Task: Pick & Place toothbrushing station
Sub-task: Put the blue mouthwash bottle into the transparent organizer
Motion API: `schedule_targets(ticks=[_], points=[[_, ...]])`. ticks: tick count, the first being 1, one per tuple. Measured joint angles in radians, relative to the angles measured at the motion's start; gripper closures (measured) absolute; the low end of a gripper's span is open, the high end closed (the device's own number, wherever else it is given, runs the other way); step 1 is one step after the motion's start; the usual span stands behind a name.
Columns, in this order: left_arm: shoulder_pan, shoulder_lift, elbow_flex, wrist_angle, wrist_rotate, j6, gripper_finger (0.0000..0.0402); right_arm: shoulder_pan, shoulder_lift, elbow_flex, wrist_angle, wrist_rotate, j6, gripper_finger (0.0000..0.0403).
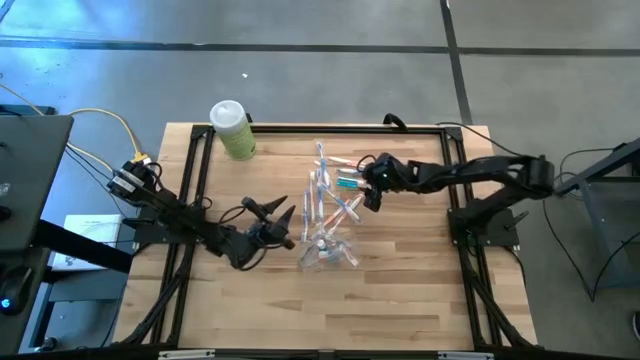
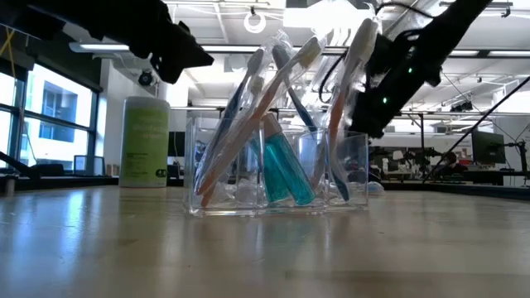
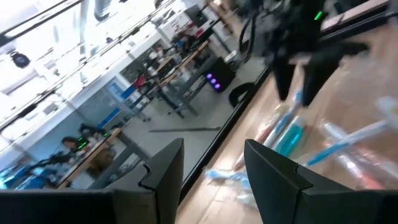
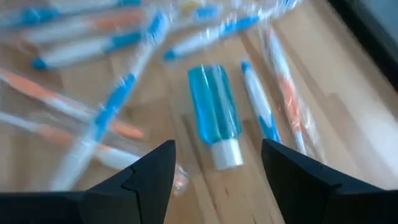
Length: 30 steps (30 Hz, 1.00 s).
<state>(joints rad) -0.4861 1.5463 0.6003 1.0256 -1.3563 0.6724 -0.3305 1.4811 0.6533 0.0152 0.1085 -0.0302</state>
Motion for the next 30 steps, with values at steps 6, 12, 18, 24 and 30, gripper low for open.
schedule_targets(ticks=[6,12,18,24,30], points=[[-0.003,0.000,0.000,-0.003,0.039,-0.019,0.0238,-0.045,0.112,0.000,0.088,-0.018,-0.019,0.0173],[-0.002,0.000,0.000,-0.003,0.038,-0.025,0.0238,-0.054,0.159,0.000,0.134,-0.036,-0.029,0.0173],[-0.003,0.000,0.000,-0.013,0.039,-0.044,0.0238,-0.056,0.163,0.001,0.150,-0.056,-0.066,0.0173],[-0.003,0.000,0.000,-0.016,0.045,-0.068,0.0238,-0.079,0.163,0.001,0.157,-0.070,-0.078,0.0173],[-0.003,0.000,0.000,-0.016,0.046,-0.068,0.0238,-0.099,0.163,0.001,0.161,-0.128,-0.086,0.0173]])
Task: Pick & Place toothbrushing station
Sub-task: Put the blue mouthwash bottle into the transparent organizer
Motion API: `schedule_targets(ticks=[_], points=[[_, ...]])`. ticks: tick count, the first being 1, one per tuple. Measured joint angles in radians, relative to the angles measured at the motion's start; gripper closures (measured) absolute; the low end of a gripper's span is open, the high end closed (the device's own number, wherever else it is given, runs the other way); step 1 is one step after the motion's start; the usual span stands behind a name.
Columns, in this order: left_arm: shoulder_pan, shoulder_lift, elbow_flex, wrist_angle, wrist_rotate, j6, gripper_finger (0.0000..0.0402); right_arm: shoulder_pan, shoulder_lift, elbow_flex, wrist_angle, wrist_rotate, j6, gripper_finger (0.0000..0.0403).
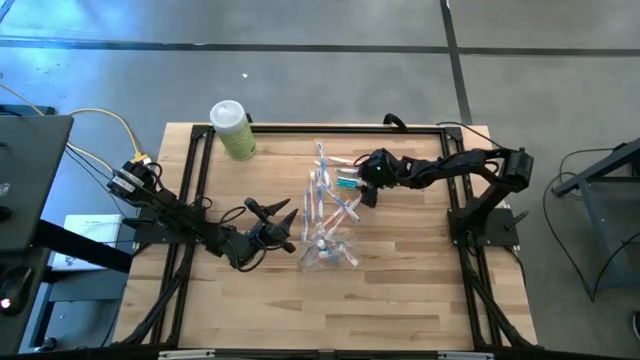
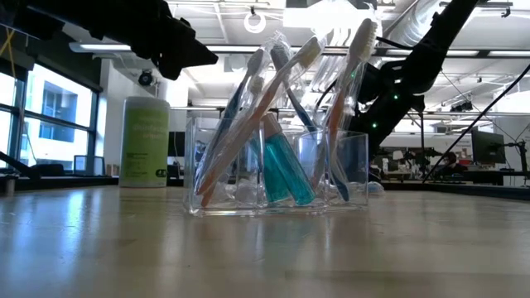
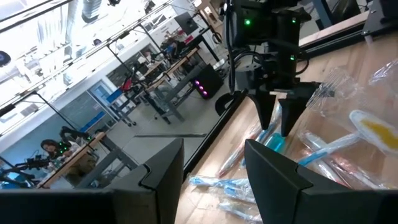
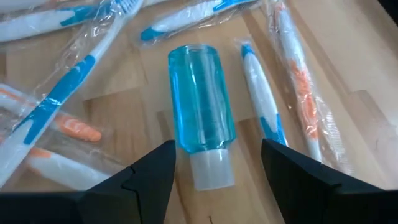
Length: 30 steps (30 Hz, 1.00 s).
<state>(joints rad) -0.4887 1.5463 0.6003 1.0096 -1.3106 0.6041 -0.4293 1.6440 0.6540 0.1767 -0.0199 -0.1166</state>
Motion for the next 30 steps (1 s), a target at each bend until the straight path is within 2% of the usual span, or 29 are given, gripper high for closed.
schedule_targets(ticks=[4,13,17,24,27,30], points=[[0.000,0.000,0.000,0.000,0.000,0.000,0.0238,-0.004,0.000,0.000,0.011,-0.039,-0.019,0.0173],[0.000,0.000,0.000,0.000,0.001,0.000,0.0238,-0.005,0.004,0.000,0.016,-0.035,-0.020,0.0173],[0.000,0.000,0.000,0.000,0.001,0.000,0.0238,-0.006,0.054,0.000,0.029,-0.033,-0.016,0.0173],[0.000,0.000,0.000,-0.001,0.003,0.000,0.0238,-0.005,0.166,0.003,0.166,-0.042,-0.006,0.0173],[0.000,0.000,0.000,-0.001,0.014,0.001,0.0238,-0.012,0.175,0.004,0.173,-0.042,-0.003,0.0181],[0.000,0.000,0.001,-0.001,0.019,0.001,0.0238,-0.011,0.175,0.004,0.166,-0.041,0.008,0.0207]])
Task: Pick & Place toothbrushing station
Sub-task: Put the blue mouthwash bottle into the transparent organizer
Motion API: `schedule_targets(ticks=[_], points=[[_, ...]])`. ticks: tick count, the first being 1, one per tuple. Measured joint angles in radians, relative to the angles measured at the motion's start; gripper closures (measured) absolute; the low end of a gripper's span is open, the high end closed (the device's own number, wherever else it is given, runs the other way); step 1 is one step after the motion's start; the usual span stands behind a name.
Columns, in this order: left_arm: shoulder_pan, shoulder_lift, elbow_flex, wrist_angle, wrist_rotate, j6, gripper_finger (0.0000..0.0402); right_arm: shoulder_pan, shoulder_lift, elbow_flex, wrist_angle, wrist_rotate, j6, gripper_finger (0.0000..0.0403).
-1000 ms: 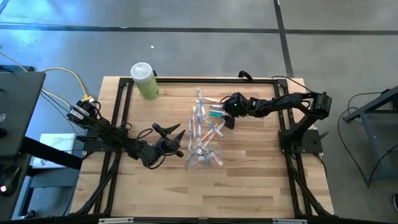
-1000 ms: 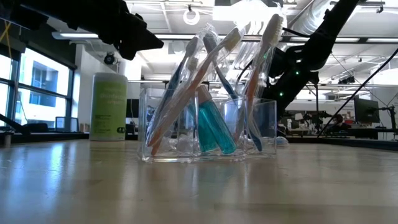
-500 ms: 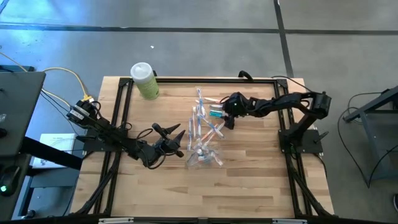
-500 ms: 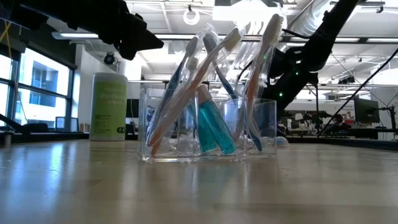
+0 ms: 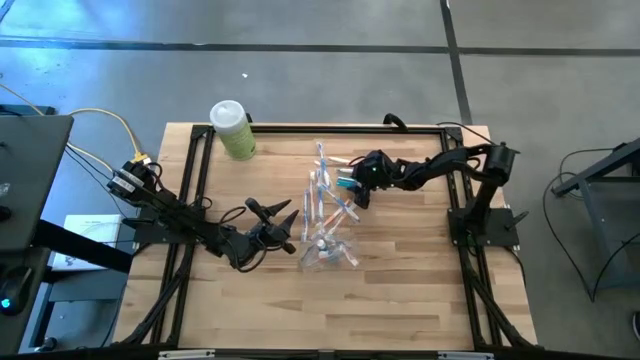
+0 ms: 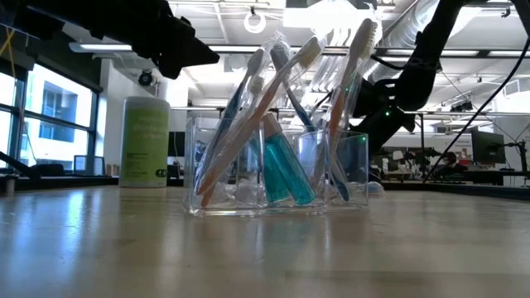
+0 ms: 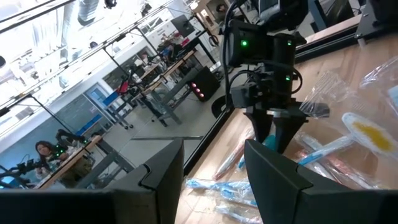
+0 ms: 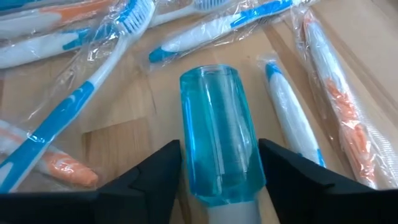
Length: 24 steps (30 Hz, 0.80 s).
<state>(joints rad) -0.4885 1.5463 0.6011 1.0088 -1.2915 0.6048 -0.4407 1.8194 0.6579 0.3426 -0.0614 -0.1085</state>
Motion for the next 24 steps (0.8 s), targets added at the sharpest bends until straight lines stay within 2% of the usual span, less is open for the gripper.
schedule_targets(ticks=[5,17,24], points=[[0.000,0.000,0.000,0.000,-0.001,0.000,0.0238,0.002,-0.005,0.000,-0.020,0.003,0.000,0.0258],[0.000,0.000,0.000,0.000,-0.002,0.000,0.0238,0.009,-0.019,-0.001,-0.034,0.020,0.052,0.0244],[0.000,0.000,0.000,0.000,-0.002,0.000,0.0238,0.060,-0.063,-0.005,-0.076,0.101,0.039,0.0257]])
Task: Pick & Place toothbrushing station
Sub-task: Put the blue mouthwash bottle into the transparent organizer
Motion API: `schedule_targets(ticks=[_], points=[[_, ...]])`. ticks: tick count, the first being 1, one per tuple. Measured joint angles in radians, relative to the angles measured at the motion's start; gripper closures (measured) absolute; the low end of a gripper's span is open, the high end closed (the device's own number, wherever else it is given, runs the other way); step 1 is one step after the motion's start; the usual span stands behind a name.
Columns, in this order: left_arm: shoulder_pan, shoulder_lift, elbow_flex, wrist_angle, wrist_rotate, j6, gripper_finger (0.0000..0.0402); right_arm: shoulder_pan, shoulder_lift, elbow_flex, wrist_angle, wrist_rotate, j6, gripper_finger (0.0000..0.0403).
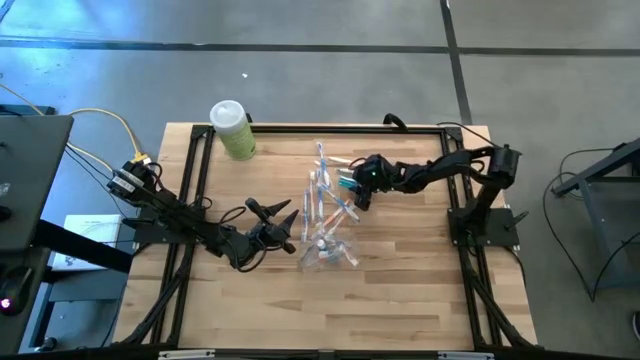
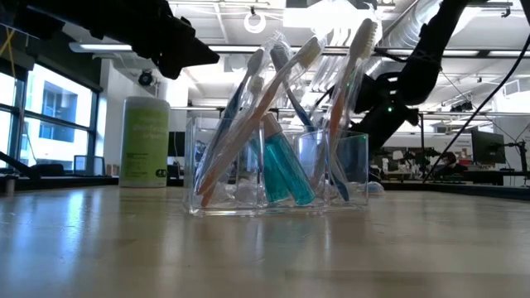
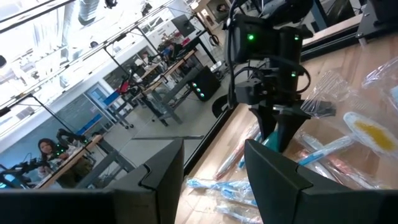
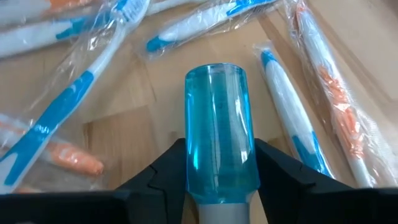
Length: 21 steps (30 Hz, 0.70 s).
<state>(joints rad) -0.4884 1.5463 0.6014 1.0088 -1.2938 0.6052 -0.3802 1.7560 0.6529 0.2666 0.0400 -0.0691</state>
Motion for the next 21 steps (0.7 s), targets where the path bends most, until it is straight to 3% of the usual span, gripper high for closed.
schedule_targets(ticks=[13,17,21], points=[[-0.002,0.000,0.000,0.000,-0.002,0.000,0.0238,0.149,-0.224,-0.002,-0.198,0.214,0.018,0.0257],[-0.017,0.000,0.000,0.001,0.000,0.041,0.0238,0.249,-0.331,-0.001,-0.223,0.237,0.042,0.0257],[-0.049,0.000,0.000,0.004,-0.002,0.123,0.0238,0.389,-0.441,-0.001,-0.220,0.346,0.016,0.0257]])
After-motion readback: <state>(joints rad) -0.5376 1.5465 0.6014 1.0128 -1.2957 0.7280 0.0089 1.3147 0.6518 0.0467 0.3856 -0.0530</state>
